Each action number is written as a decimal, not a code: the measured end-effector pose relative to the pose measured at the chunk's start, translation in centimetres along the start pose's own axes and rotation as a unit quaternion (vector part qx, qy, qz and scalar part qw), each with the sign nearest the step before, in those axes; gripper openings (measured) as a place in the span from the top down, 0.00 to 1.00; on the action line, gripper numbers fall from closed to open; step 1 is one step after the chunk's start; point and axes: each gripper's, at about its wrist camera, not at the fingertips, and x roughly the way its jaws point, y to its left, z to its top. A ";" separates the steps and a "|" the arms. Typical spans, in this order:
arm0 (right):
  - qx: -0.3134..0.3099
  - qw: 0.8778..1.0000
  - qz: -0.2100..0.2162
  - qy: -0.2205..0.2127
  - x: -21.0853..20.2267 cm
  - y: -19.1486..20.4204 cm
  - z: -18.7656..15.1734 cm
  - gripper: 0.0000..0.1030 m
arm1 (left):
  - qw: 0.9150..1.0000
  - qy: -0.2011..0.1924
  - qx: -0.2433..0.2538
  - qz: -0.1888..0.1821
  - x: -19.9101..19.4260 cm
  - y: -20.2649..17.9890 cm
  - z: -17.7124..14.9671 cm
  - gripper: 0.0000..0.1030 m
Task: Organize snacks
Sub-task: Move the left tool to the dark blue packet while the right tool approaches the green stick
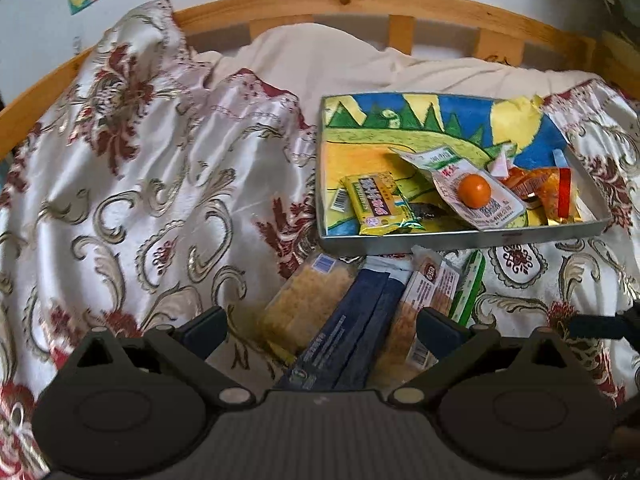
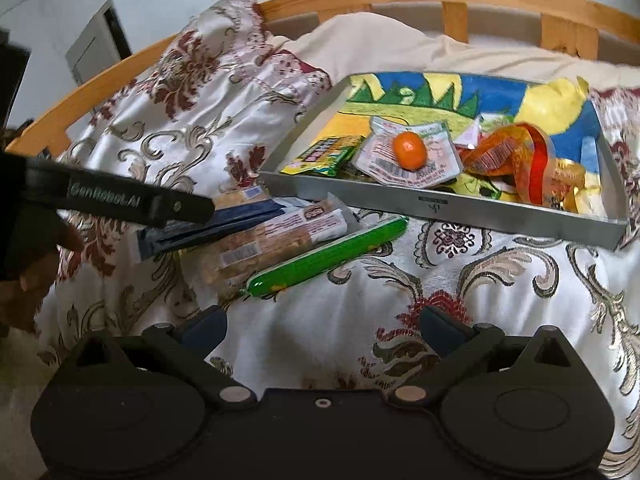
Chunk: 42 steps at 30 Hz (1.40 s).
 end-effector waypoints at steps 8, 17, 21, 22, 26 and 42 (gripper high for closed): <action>0.075 0.997 0.032 -0.009 0.9 -1.8 0.9 0.01 | 0.999 0.018 0.028 -0.017 1.0 -0.4 0.0 0.01; 0.129 0.986 0.107 -0.009 1.8 -3.3 3.0 0.05 | 0.998 0.040 0.039 -0.022 1.8 -0.5 -0.1 0.02; 0.110 0.989 0.096 0.000 2.7 -3.0 3.5 0.17 | 0.998 0.048 0.027 -0.025 2.1 0.1 -0.1 0.12; 0.106 0.990 0.090 0.002 2.9 -3.0 3.6 0.18 | 0.998 0.049 0.025 -0.027 2.2 0.2 -0.1 0.12; 0.108 0.992 0.072 0.004 3.6 -3.2 3.8 0.24 | 0.998 0.046 0.024 -0.033 2.1 0.2 -0.1 0.19; 0.125 0.992 0.027 0.012 6.4 -4.1 3.8 0.57 | 0.996 0.063 -0.013 -0.065 2.3 0.9 -0.1 0.42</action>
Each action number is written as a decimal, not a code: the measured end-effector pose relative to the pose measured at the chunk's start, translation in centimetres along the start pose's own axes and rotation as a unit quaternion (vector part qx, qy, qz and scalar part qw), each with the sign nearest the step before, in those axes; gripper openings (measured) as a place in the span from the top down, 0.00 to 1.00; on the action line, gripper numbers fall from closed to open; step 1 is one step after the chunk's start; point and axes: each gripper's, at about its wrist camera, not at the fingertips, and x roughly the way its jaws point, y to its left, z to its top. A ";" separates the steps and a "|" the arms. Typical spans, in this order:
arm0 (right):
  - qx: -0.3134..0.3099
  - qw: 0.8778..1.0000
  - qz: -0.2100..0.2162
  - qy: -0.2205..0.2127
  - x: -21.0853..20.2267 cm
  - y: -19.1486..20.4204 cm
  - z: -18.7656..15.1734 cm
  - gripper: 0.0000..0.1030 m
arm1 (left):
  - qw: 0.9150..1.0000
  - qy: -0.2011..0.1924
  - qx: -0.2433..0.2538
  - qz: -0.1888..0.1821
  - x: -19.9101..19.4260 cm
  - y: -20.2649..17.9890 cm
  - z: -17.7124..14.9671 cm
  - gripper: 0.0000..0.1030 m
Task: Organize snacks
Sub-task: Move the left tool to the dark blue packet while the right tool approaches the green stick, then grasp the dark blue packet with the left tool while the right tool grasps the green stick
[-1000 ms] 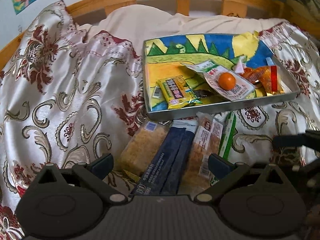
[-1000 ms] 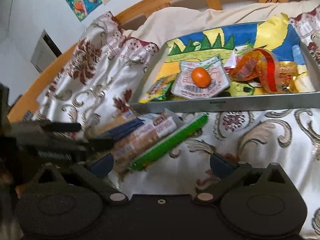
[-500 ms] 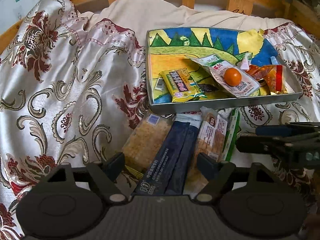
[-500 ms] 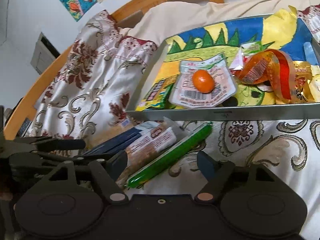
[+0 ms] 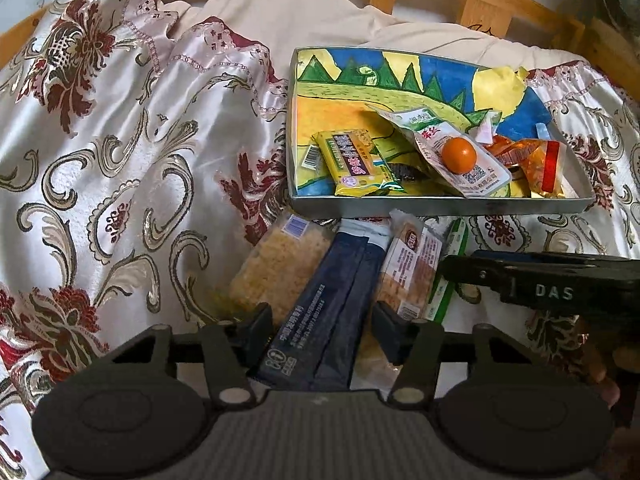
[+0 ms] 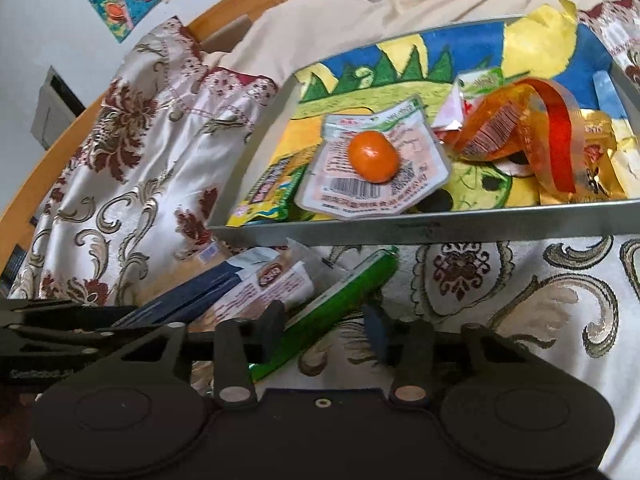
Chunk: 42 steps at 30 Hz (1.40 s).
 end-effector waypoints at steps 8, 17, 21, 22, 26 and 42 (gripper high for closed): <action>0.032 0.999 0.014 0.012 1.1 -0.6 0.7 0.60 | 1.000 0.002 0.000 0.003 0.2 -0.1 0.0 0.42; 0.058 0.998 0.007 0.026 1.3 -0.6 0.7 0.63 | 1.000 0.015 -0.012 -0.019 0.2 0.0 -0.1 0.52; 0.075 0.997 0.007 0.030 2.2 -1.0 1.0 0.62 | 1.000 0.017 -0.009 -0.024 0.3 -0.4 -0.2 0.56; 0.075 0.997 0.006 0.028 2.4 -0.9 1.0 0.63 | 0.999 0.018 -0.009 -0.028 0.3 -0.5 -0.2 0.56; 0.072 0.997 0.005 0.024 2.2 -0.8 0.9 0.66 | 0.999 0.018 -0.010 -0.033 0.4 -0.8 -0.3 0.57; 0.063 0.994 0.016 0.092 -2.2 -1.2 0.4 0.75 | 0.995 0.042 -0.019 -0.084 0.4 -1.4 -0.8 0.56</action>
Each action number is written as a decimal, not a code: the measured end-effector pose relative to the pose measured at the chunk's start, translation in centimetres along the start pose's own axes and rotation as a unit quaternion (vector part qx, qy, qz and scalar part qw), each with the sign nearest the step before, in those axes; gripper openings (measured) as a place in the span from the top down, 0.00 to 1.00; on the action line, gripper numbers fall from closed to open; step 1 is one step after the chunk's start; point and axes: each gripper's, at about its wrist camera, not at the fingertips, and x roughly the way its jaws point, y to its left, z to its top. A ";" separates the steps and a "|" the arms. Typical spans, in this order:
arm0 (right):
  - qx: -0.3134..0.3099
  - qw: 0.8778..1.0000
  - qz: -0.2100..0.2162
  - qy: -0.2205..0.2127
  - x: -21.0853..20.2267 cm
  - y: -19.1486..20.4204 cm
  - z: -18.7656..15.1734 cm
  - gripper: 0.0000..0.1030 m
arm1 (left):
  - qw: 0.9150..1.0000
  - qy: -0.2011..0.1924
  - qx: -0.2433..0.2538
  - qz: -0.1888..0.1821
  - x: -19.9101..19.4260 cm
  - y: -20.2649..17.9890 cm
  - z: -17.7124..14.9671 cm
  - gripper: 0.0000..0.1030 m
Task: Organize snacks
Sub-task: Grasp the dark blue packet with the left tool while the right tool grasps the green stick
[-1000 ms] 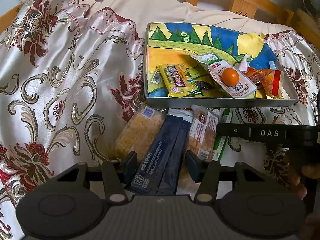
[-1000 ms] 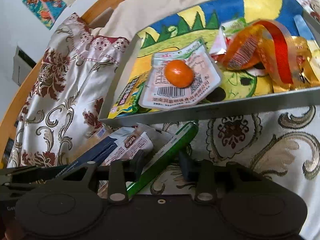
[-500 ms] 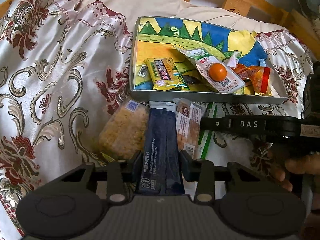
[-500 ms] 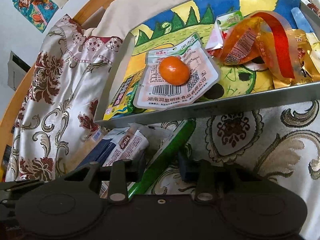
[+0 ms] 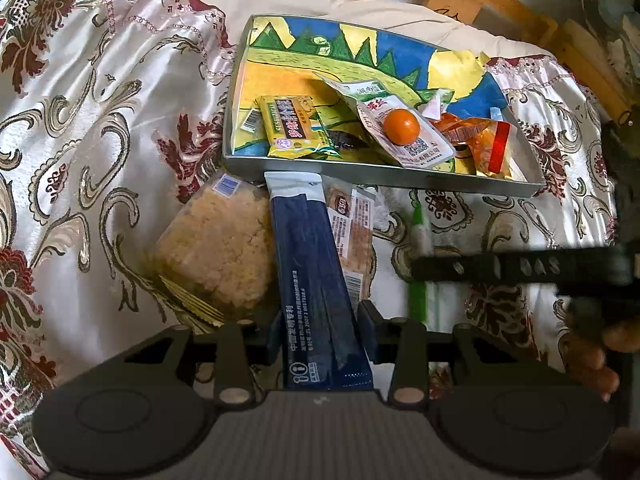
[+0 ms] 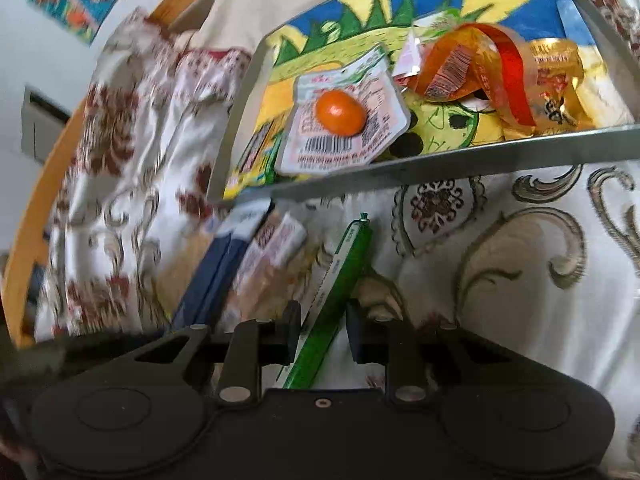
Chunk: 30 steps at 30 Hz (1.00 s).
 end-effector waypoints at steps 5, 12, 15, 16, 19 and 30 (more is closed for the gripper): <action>-0.069 0.997 -0.037 0.006 -0.5 1.0 -1.4 0.76 | 1.000 -0.005 0.002 0.012 0.2 0.0 0.2 0.52; -0.149 0.986 -0.068 -0.022 0.0 3.0 -3.6 0.65 | 0.999 -0.016 0.021 0.027 0.5 -0.5 0.5 0.44; -0.145 0.988 -0.056 -0.012 0.0 3.0 -4.4 0.58 | 0.998 -0.033 0.026 0.044 0.1 -0.6 0.4 0.40; -0.144 0.988 -0.057 -0.012 0.0 3.0 -4.6 0.57 | 0.998 -0.036 0.028 0.049 0.0 -0.6 0.4 0.40; -0.138 0.989 -0.058 -0.017 -0.1 3.0 -4.9 0.57 | 0.997 -0.036 0.032 0.053 0.2 -0.7 0.5 0.40; -0.096 0.994 -0.045 -0.013 0.0 2.7 -5.6 0.56 | 0.998 -0.033 0.024 0.050 1.4 -0.2 1.2 0.41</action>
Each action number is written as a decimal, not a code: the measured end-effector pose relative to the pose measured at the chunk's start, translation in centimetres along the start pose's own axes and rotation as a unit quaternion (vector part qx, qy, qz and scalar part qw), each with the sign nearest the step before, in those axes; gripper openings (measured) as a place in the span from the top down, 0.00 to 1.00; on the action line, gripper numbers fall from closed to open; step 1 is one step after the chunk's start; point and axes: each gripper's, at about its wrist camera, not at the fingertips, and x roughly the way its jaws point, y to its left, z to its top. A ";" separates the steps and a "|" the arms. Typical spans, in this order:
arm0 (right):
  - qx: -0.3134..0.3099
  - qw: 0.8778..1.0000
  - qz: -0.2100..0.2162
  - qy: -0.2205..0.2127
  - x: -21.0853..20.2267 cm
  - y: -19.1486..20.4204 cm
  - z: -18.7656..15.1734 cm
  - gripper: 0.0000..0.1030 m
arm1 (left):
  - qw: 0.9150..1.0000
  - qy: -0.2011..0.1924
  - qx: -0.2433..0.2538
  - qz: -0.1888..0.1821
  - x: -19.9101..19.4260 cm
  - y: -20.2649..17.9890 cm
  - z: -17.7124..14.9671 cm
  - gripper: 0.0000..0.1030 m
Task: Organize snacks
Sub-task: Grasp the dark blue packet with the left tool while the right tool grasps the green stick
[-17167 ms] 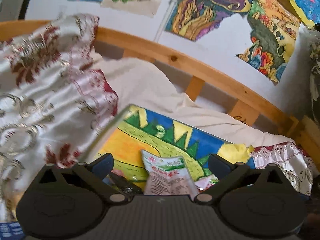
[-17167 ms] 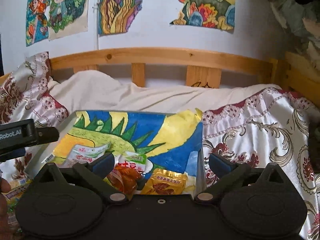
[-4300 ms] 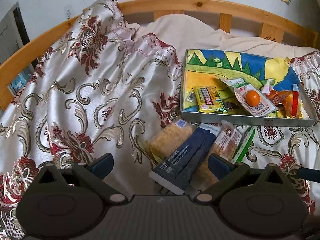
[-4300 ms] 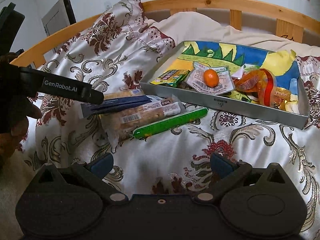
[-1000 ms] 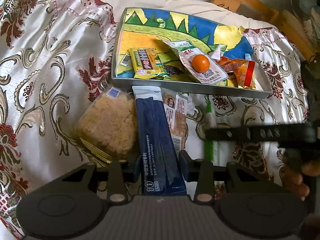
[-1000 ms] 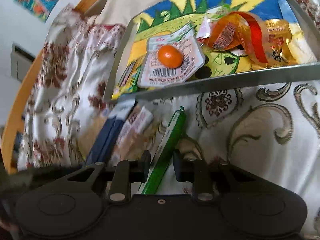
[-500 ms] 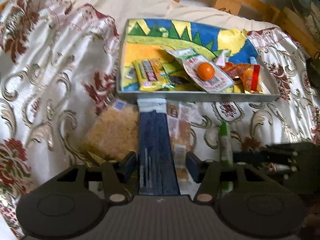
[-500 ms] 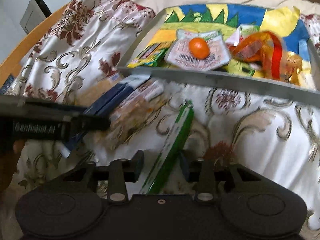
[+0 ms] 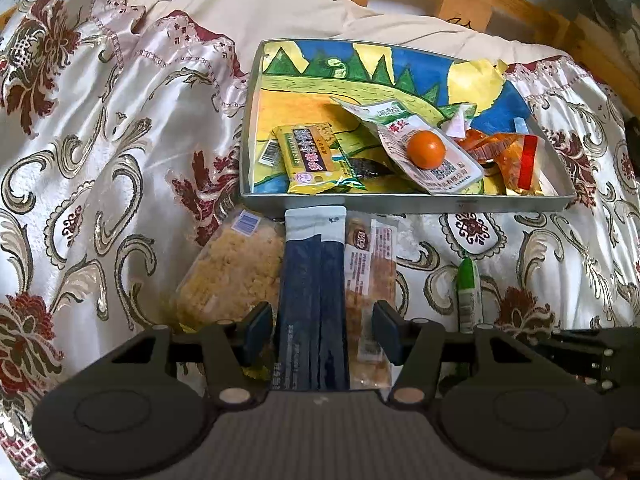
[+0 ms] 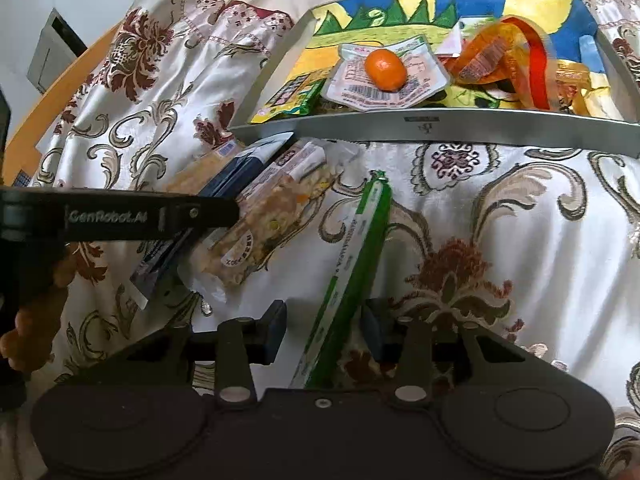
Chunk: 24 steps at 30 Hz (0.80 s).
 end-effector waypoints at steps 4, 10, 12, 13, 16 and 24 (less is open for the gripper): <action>0.004 1.000 0.002 -0.010 0.3 0.0 0.0 0.58 | 1.000 0.002 -0.004 -0.007 0.3 0.1 0.2 0.43; 0.014 1.000 -0.009 -0.019 0.5 -0.3 0.0 0.76 | 0.999 0.015 -0.018 -0.045 0.1 0.6 0.0 0.62; 0.019 1.000 -0.006 -0.019 0.5 -0.4 0.0 0.77 | 0.999 0.014 -0.019 -0.046 0.0 0.5 0.0 0.63; 0.017 1.000 -0.007 -0.020 0.4 -0.4 0.0 0.77 | 0.999 0.012 -0.019 -0.045 -0.1 0.4 -0.1 0.64; 0.005 1.000 -0.010 -0.025 0.3 0.0 -0.1 0.78 | 0.999 0.008 -0.013 -0.046 -0.5 0.1 -0.2 0.65; -0.030 0.998 -0.013 -0.050 0.2 0.8 0.0 0.80 | 0.998 0.007 0.000 -0.055 -0.5 -0.4 -0.5 0.65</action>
